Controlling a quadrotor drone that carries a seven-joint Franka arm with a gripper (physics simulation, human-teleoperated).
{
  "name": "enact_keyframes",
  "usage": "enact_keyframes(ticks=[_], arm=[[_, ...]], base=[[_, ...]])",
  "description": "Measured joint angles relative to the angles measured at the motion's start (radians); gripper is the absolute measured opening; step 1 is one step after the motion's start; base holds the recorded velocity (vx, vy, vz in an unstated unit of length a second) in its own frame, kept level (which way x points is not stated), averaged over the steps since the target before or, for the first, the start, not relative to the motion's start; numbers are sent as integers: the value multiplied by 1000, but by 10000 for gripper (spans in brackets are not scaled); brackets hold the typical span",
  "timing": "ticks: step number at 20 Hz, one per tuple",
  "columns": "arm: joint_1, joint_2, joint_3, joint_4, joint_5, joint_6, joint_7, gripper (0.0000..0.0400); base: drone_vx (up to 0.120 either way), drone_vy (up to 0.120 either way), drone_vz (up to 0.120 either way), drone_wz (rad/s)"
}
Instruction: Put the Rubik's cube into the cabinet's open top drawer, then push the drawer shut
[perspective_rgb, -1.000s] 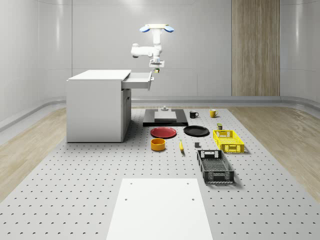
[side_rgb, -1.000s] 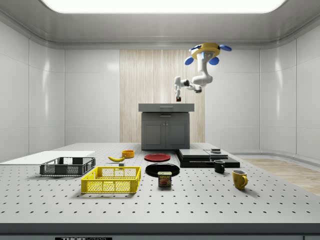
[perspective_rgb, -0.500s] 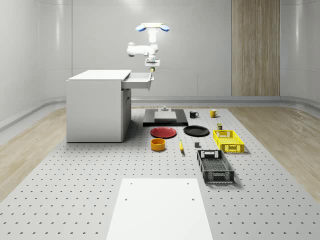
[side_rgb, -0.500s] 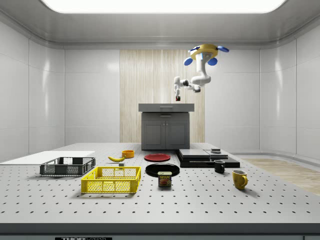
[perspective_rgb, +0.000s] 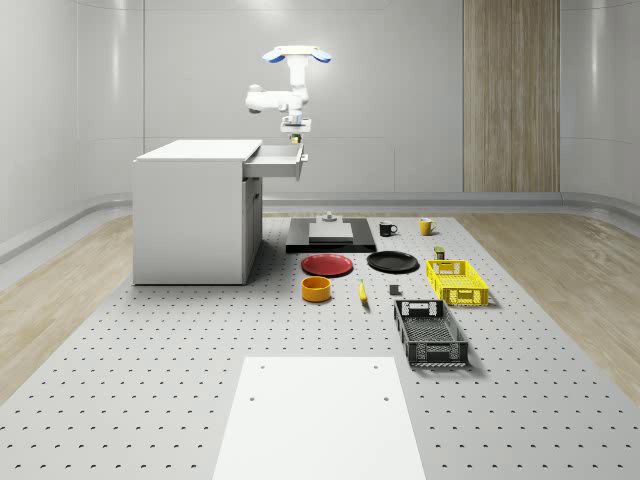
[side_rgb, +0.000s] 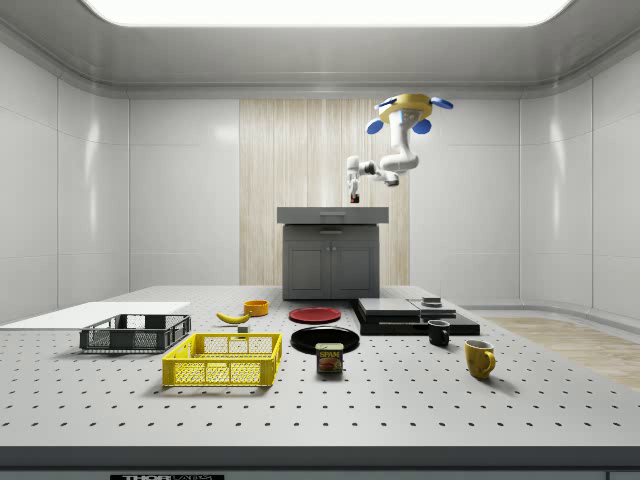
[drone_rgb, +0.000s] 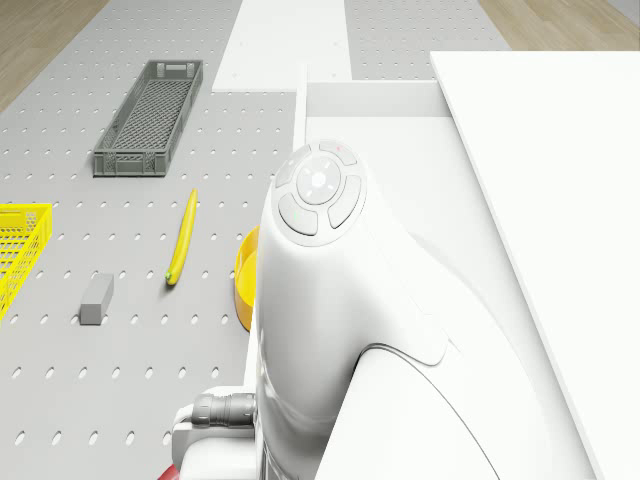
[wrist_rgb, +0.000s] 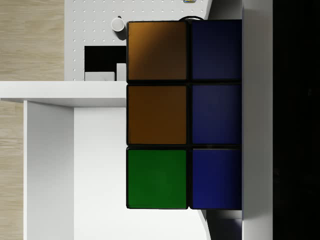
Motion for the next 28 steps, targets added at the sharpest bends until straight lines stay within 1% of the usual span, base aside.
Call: enact_keyframes(ticks=[2,4,11,15,19,23,28], arm=[[0,0,0,0,0,0,0,325],[0,-1,0,0,0,1,0,325],[0,-1,0,0,1,1,0,325],[0,-2,0,0,1,2,0,325],[0,-2,0,0,0,2,0,325],[-4,-3,-32,4,-29,13,1,325],[-15,-3,-104,17,-97,37,3,325]], base=[[20,-120,0,0],[120,-120,0,0],[6,-120,0,0],[120,-120,0,0],[10,-110,0,0],[0,0,0,0],[0,0,0,0]])
